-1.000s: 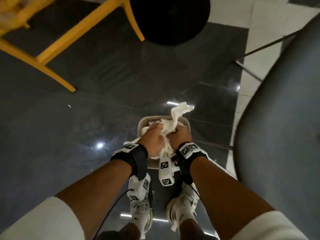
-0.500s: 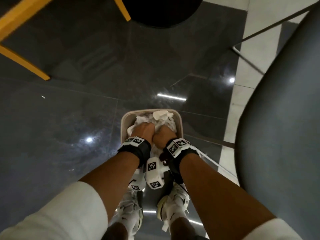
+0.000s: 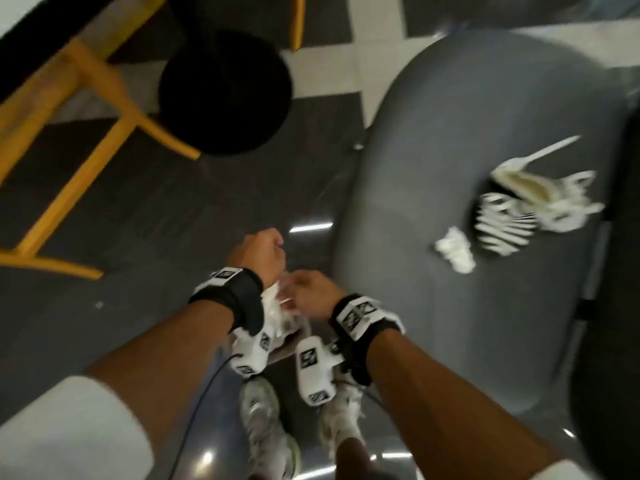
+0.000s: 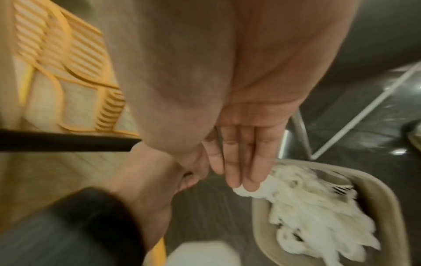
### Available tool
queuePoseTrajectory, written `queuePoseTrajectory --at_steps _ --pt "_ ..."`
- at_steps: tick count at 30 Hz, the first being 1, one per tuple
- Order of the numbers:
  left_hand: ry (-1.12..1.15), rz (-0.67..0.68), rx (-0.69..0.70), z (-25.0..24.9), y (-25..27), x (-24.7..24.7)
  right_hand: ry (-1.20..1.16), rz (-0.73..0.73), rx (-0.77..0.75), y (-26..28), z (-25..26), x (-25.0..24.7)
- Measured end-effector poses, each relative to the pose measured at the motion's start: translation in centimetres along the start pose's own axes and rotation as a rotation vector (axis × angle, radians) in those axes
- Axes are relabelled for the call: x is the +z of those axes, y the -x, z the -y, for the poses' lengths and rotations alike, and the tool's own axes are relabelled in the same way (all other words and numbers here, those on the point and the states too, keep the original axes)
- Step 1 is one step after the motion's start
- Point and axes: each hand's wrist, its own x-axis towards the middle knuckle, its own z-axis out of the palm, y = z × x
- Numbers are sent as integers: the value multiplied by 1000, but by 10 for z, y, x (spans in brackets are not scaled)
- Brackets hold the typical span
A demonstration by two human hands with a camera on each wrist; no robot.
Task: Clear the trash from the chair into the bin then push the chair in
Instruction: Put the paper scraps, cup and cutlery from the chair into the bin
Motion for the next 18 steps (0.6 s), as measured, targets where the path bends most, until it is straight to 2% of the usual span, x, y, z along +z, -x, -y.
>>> queuePoseTrajectory --at_steps 3,5,8,11,13,15,18 --pt "80 -62 208 -80 -15 -9 -165 2 -106 39 18 -54" --pt "87 -58 365 -134 -22 -7 -131 -58 -145 65 17 -105" --pt "37 26 513 -208 -26 8 287 -427 -223 100 -7 -199" --pt "-20 121 625 -262 -23 34 357 -816 -312 126 -39 -274" --pt "-76 147 688 -286 -19 49 453 -953 -314 132 -58 -312" --pt "-183 199 728 -303 -19 61 572 -923 -174 136 -70 -343" --pt "-426 258 754 -302 -19 80 644 -614 61 132 -89 -370"
